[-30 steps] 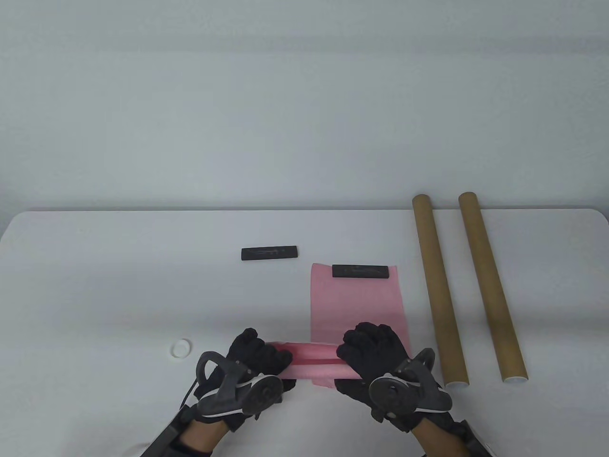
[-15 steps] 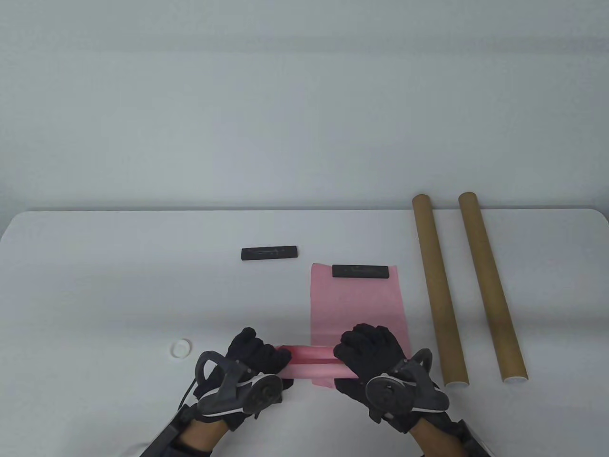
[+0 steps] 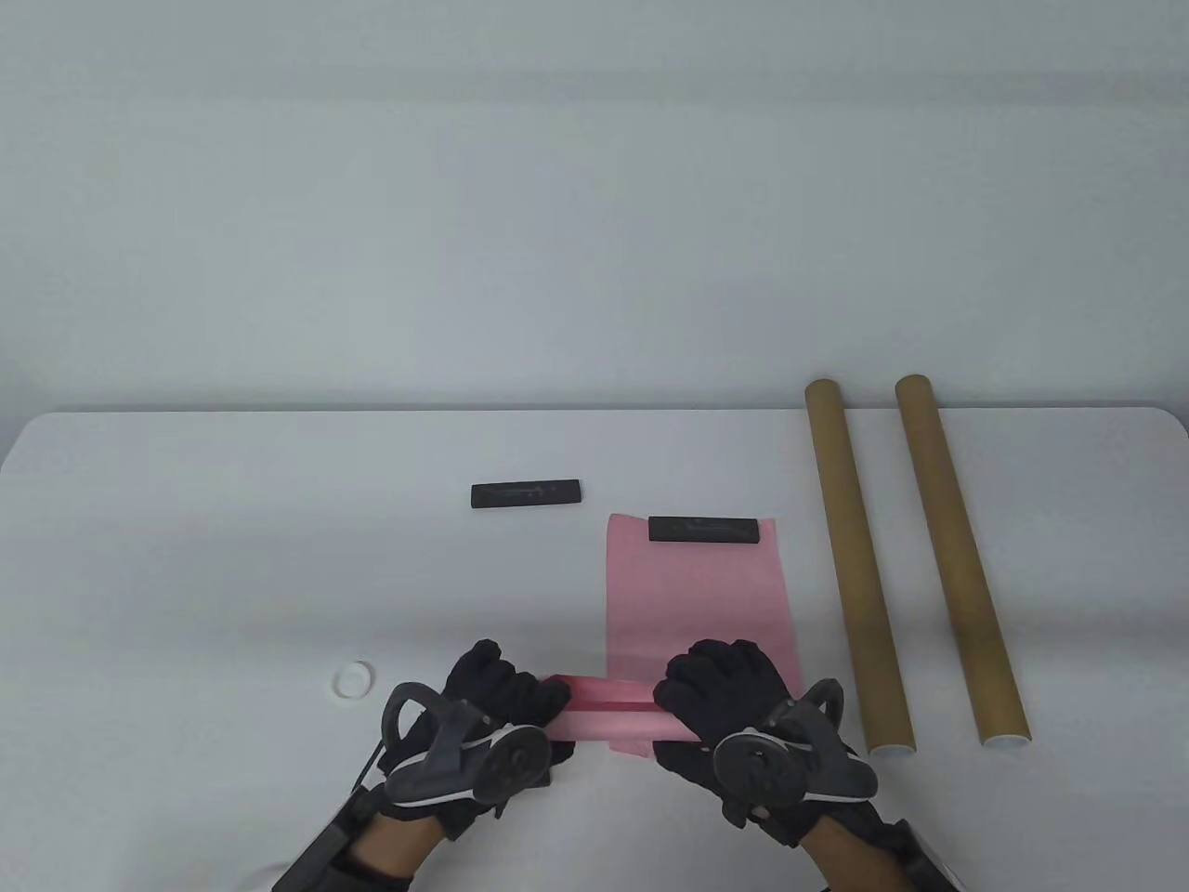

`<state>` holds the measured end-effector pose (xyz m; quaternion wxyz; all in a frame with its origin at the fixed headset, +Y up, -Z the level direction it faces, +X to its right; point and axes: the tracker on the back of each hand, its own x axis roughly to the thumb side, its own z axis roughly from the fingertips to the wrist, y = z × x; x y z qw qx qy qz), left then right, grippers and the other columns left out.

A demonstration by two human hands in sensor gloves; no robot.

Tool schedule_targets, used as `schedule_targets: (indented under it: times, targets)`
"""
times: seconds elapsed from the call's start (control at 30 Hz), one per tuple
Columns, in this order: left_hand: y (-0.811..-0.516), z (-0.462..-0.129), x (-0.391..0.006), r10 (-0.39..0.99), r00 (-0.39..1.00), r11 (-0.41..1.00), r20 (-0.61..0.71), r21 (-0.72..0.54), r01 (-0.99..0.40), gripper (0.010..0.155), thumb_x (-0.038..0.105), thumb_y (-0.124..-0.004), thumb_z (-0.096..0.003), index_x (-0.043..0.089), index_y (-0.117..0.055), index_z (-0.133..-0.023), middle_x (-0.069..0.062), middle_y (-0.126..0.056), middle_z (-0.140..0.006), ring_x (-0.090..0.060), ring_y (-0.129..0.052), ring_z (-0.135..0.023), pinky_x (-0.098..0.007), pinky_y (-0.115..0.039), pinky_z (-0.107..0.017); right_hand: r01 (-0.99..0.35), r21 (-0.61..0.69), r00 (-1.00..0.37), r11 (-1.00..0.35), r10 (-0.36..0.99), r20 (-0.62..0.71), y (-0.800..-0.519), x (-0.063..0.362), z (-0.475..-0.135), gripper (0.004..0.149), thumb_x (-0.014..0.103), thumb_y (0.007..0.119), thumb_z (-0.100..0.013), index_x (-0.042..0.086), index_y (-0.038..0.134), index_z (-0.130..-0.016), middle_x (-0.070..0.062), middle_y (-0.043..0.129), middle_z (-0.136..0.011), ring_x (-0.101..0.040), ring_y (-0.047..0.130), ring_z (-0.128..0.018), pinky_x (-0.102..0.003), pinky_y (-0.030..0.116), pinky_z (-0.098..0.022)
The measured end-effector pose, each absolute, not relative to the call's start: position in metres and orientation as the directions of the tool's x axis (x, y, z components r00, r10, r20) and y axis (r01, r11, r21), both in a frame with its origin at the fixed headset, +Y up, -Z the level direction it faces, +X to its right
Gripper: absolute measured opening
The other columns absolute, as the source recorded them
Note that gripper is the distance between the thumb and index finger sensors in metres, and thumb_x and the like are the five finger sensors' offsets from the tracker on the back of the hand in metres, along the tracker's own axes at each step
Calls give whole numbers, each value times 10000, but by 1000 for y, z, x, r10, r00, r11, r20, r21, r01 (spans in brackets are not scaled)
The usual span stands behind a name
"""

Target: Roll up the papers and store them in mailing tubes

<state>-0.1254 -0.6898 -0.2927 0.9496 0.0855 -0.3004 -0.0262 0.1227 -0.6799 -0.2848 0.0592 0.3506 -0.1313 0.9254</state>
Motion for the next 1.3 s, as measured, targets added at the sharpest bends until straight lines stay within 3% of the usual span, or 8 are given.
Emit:
schedule_targets:
  times: [0.2,0.4,0.6,0.77,0.93,1.03,1.17,1.3]
  targets:
    - [-687,-285,-120,-186,800,962,570,272,30,634,619,-823,-354,334,-756,-916,90,-945,-733,-146,-989,-716,-507,-655,-728,-240,-114,-736,-964,104,668,-682,124,-288,541,600,808,-440,149,990,-677,-101,1010,-759,-434,973,-771,-707,699,-612]
    - [-689,-293,-126,-96,817,984,569,179,-9,613,665,-785,-342,318,-839,-845,124,-1010,-507,-95,-1055,-497,-490,-697,-718,-242,-192,-741,-951,53,669,-679,126,-285,598,536,870,-440,143,848,-891,-141,842,-966,-488,818,-923,-717,653,-645]
    - [-688,-288,-123,-178,810,964,559,263,30,637,633,-807,-356,335,-757,-918,93,-954,-721,-144,-995,-700,-504,-656,-728,-271,-111,-720,-956,125,682,-681,126,-288,540,603,803,-443,153,987,-676,-97,1009,-762,-431,968,-783,-707,699,-618]
    - [-687,-291,-125,-115,818,979,563,203,-2,608,665,-783,-344,318,-845,-840,119,-1015,-520,-99,-1058,-505,-490,-696,-718,-277,-186,-739,-943,85,668,-679,128,-286,642,576,852,-432,131,847,-896,-150,850,-957,-489,834,-906,-715,664,-639]
    - [-688,-289,-125,-153,814,971,560,237,20,652,658,-774,-356,331,-762,-920,91,-964,-719,-145,-1004,-696,-501,-663,-730,-274,-191,-733,-943,76,676,-678,126,-284,541,568,825,-448,150,940,-772,-115,946,-857,-460,886,-874,-707,679,-636]
    - [-687,-288,-123,-159,809,968,566,250,15,635,656,-776,-355,332,-780,-901,103,-975,-665,-129,-1016,-648,-496,-672,-725,-304,-143,-722,-942,130,679,-679,129,-287,576,620,786,-439,143,985,-693,-110,996,-787,-451,932,-826,-706,696,-620]
    - [-688,-291,-125,-104,817,982,567,191,-7,621,674,-775,-341,313,-847,-842,119,-1018,-511,-100,-1060,-495,-489,-700,-717,-278,-176,-731,-944,89,677,-680,128,-286,630,564,851,-436,137,849,-899,-147,851,-959,-485,838,-906,-708,670,-640]
    - [-688,-290,-126,-137,815,975,563,224,9,648,669,-770,-350,330,-789,-901,104,-994,-665,-128,-1036,-645,-493,-681,-725,-276,-186,-730,-943,79,679,-680,127,-285,557,539,848,-448,157,889,-852,-129,883,-934,-476,846,-906,-708,669,-642]
